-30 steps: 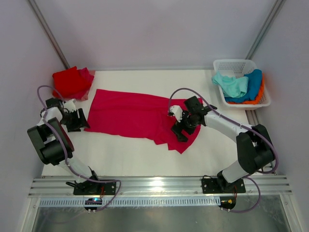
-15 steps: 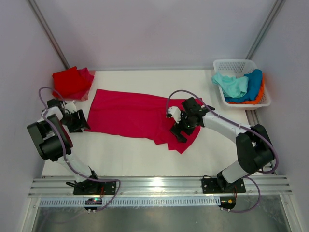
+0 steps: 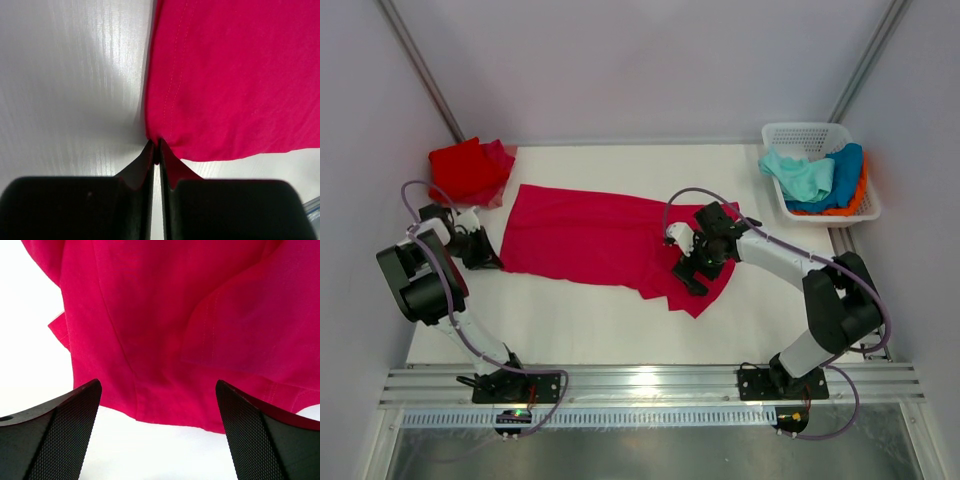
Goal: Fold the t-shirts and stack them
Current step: Fold the tshirt
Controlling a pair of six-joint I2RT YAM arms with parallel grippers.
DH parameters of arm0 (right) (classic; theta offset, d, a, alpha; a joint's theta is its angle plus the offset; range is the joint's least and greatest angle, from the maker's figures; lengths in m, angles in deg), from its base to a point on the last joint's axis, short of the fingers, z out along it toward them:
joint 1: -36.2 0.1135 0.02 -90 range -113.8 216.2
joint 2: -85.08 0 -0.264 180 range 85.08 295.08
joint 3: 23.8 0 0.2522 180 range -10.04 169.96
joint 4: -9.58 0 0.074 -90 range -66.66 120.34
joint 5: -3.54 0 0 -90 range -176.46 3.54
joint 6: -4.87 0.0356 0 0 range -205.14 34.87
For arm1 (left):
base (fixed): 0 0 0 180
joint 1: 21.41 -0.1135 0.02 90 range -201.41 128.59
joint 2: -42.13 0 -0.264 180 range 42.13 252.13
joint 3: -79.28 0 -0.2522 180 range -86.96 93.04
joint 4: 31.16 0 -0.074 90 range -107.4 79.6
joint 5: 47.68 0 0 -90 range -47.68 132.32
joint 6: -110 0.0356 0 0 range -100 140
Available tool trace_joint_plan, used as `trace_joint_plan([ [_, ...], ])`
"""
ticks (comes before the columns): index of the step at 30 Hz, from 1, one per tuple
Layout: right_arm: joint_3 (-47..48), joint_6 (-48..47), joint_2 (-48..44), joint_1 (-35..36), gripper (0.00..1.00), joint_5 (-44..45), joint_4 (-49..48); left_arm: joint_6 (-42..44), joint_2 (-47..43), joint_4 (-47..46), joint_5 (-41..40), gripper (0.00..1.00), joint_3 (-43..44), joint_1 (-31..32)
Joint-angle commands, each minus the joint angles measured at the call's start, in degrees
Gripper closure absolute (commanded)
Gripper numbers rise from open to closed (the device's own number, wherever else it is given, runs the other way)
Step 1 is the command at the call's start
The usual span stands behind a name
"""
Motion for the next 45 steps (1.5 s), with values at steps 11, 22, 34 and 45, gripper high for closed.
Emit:
trace_joint_plan([
  [11, 0.6, -2.48, 4.48, 0.21, 0.01, 10.09, -1.99, 4.68, -3.27, 3.99, 1.27, 0.98, 0.6, -0.01],
  [22, -1.43, 1.56, 8.62, 0.21, 0.01, 35.39, -16.92, 7.76, -8.46, 7.6, 0.3, 0.98, 0.43, -0.01],
  [34, -8.01, 0.51, -5.15, 0.21, 0.01, 39.91, -33.36, 8.03, -5.47, 5.13, 0.21, 0.97, -2.04, -0.01],
  [45, -10.48, -3.88, -21.88, 0.21, 0.06, 7.66, -15.22, 7.32, -7.14, 5.75, 0.38, 0.96, -2.04, -0.01],
])
